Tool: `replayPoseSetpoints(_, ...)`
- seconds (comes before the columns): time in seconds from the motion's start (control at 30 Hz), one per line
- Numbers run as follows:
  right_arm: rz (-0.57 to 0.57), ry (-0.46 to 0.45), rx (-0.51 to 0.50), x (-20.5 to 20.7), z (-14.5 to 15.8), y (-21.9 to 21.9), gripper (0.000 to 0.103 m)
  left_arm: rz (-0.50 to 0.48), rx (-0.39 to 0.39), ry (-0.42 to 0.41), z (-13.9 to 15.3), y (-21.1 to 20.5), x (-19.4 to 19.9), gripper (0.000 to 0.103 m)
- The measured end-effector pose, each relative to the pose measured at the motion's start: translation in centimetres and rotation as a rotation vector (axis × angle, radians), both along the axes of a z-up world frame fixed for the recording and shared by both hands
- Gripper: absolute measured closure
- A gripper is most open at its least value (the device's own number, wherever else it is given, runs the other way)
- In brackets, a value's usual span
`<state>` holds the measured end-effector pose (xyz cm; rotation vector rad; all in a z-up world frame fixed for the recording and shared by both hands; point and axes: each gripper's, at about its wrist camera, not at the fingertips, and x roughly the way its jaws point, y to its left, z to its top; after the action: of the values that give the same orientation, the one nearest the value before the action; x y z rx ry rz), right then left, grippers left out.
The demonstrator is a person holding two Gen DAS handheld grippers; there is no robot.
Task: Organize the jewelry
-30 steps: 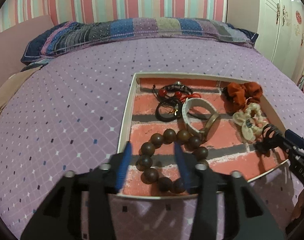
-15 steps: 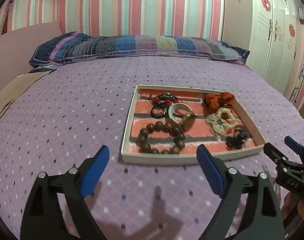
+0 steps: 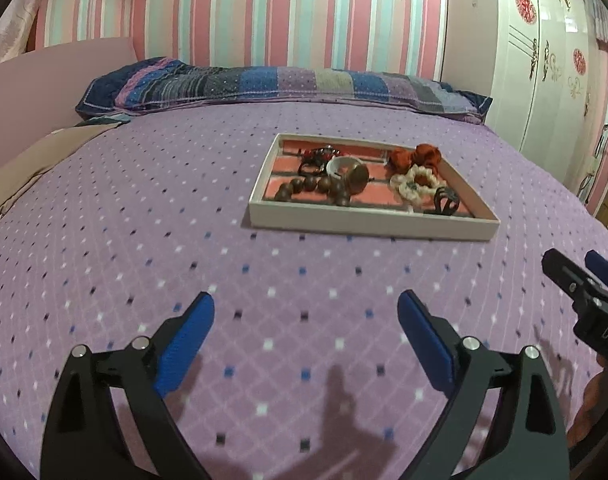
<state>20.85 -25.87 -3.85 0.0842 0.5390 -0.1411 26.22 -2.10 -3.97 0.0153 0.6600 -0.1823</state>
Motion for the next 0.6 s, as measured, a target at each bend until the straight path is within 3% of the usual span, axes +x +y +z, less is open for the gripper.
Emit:
replayPoseSetpoints(0.2,-0.004,-0.011,0.016,-2.6,0.1,0.0,0.005,0.015,0.010,-0.037,-0.2,0.4,-2.1,0.012)
replayPoseSetpoints(0.33,-0.006,-0.022,0.003,-4.1,0.4,0.0,0.005,-0.006,0.006,-0.003,-1.4,0.3,-3.1,0.012)
replayPoseSetpoints(0.6,0.004,-0.030,0.000,-7.2,0.7,0.4,0.005,-0.004,0.032,-0.063,-0.1,0.0,-6.4,0.012)
